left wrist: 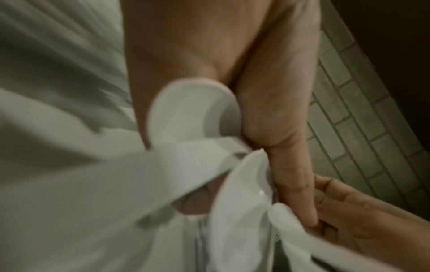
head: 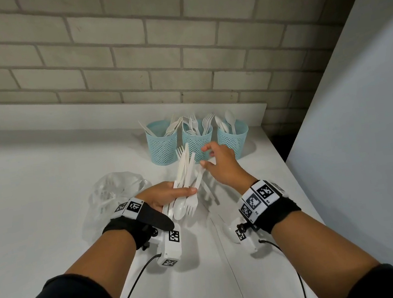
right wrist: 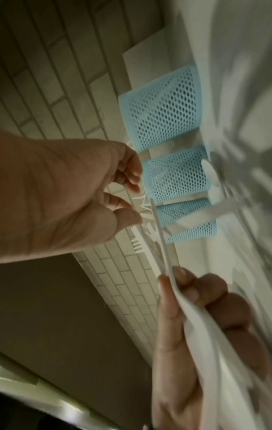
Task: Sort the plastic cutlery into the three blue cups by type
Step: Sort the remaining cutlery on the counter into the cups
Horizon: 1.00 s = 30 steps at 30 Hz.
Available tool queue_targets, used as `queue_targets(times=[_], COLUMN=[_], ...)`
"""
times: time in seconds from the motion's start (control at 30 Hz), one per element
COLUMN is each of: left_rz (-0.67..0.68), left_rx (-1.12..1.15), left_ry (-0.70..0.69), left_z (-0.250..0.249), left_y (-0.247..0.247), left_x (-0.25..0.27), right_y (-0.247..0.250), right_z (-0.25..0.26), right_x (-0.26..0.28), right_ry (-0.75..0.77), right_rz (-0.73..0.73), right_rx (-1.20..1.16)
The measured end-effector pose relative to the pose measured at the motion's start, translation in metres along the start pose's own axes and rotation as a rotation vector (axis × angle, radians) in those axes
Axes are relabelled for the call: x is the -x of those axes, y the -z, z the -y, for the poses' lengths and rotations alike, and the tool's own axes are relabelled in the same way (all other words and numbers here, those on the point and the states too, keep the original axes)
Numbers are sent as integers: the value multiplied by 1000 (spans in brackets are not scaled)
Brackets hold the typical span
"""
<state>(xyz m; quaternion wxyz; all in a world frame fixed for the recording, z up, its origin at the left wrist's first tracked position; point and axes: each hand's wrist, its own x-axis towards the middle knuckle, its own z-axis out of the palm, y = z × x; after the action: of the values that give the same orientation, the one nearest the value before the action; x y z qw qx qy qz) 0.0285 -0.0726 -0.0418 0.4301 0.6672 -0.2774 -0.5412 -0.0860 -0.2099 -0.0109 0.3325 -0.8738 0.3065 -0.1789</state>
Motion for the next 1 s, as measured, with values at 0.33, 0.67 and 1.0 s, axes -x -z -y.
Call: queue_targets(times=[0.33, 0.67, 1.0], left_rz=[39, 53, 57], left_rx=[-33, -9, 54], left_ry=[-58, -29, -23], left_z=[0, -3, -6], left_y=[0, 0, -2], left_x=[2, 6, 5], right_y=[4, 3, 14], right_z=[-9, -15, -6], right_x=[-4, -16, -15], right_ry=[-261, -441, 39], right_rz=[472, 105, -56], right_rx=[-591, -848, -402])
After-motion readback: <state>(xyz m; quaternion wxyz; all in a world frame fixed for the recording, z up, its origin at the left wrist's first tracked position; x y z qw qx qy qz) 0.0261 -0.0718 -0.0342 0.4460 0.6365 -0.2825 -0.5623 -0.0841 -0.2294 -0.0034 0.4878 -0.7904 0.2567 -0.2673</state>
